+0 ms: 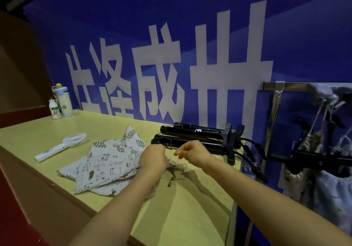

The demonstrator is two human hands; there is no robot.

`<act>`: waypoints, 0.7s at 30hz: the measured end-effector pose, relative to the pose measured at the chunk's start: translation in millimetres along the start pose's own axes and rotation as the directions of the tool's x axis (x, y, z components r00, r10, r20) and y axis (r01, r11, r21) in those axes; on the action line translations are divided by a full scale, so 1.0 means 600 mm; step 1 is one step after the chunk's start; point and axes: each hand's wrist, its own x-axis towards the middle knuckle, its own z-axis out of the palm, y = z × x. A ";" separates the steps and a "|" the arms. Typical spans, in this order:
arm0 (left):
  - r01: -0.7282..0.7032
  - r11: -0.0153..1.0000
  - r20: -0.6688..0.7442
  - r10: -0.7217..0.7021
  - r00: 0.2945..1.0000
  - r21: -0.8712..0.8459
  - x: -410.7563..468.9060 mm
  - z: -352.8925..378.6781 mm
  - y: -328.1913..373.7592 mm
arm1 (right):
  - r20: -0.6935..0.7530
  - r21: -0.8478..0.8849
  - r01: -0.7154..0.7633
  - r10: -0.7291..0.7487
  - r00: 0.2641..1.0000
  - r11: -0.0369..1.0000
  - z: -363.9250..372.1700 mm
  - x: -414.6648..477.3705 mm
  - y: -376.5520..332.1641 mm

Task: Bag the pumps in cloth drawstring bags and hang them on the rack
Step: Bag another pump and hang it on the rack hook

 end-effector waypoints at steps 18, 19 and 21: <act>0.271 0.363 0.054 -0.509 0.859 -0.891 0.077 -0.170 -0.144 | 0.169 0.096 0.082 -0.097 0.981 0.992 0.084 0.043 -0.173; 0.260 0.385 0.037 -0.499 0.866 -0.885 0.076 -0.169 -0.144 | 0.174 0.211 0.024 -0.061 0.983 0.977 0.085 0.043 -0.178; 0.247 0.449 0.008 -0.471 0.882 -0.859 0.070 -0.171 -0.139 | 0.144 0.307 -0.043 -0.002 0.990 0.951 0.090 0.049 -0.182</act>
